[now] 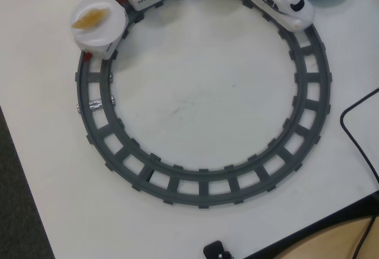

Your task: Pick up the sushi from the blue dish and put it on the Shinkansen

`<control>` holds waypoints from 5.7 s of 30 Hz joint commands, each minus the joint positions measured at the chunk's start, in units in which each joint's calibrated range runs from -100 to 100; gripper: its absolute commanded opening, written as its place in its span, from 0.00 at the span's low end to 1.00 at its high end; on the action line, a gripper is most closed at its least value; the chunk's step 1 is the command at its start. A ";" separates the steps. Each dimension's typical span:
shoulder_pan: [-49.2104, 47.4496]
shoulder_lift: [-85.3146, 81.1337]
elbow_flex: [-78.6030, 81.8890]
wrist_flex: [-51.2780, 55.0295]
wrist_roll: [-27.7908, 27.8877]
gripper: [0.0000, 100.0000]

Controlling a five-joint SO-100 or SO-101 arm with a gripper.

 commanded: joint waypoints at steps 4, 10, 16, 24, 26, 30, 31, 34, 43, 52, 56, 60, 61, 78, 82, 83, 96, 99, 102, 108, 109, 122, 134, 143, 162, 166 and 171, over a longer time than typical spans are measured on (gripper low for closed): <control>-1.30 20.00 -19.33 8.85 2.72 0.34; -2.09 29.44 -22.38 8.50 4.03 0.34; -3.76 30.86 -22.29 8.50 6.49 0.34; -5.44 32.70 -22.02 3.11 8.69 0.34; -5.53 34.79 -22.29 3.20 9.64 0.34; -5.09 36.62 -22.38 2.86 11.26 0.34; -5.09 37.04 -22.38 2.77 11.63 0.34; -5.61 37.37 -22.38 1.32 12.42 0.34; -5.97 42.63 -22.38 0.29 13.89 0.34; -5.53 42.97 -22.38 -0.48 13.41 0.02; -5.17 42.97 -22.38 -1.08 13.36 0.03; -4.82 40.96 -22.38 -0.74 13.31 0.07; -4.73 39.88 -22.20 -0.65 12.94 0.08; -0.68 33.45 -21.94 -7.16 -10.55 0.31; -2.00 33.53 -22.20 -7.50 -11.44 0.30; -2.53 33.53 -22.02 -8.44 -11.44 0.30; -5.53 42.13 -22.02 -17.00 -11.44 0.30; -5.53 42.97 -21.94 -17.00 -11.39 0.30; -5.53 43.14 -21.40 -16.57 -11.34 0.29; -5.44 43.22 -19.24 -16.48 -11.34 0.13; -5.35 43.14 -19.24 -16.48 -11.34 0.10; -5.09 41.13 -20.95 -15.97 -11.44 0.02; -5.53 27.52 -21.58 -1.51 -11.44 0.02; -5.61 14.41 -18.16 3.28 -11.44 0.02; -8.52 2.55 0.42 -6.81 -11.39 0.02; -9.75 0.55 0.51 -6.13 -11.39 0.02; -10.10 -1.71 0.78 -5.36 -11.39 0.02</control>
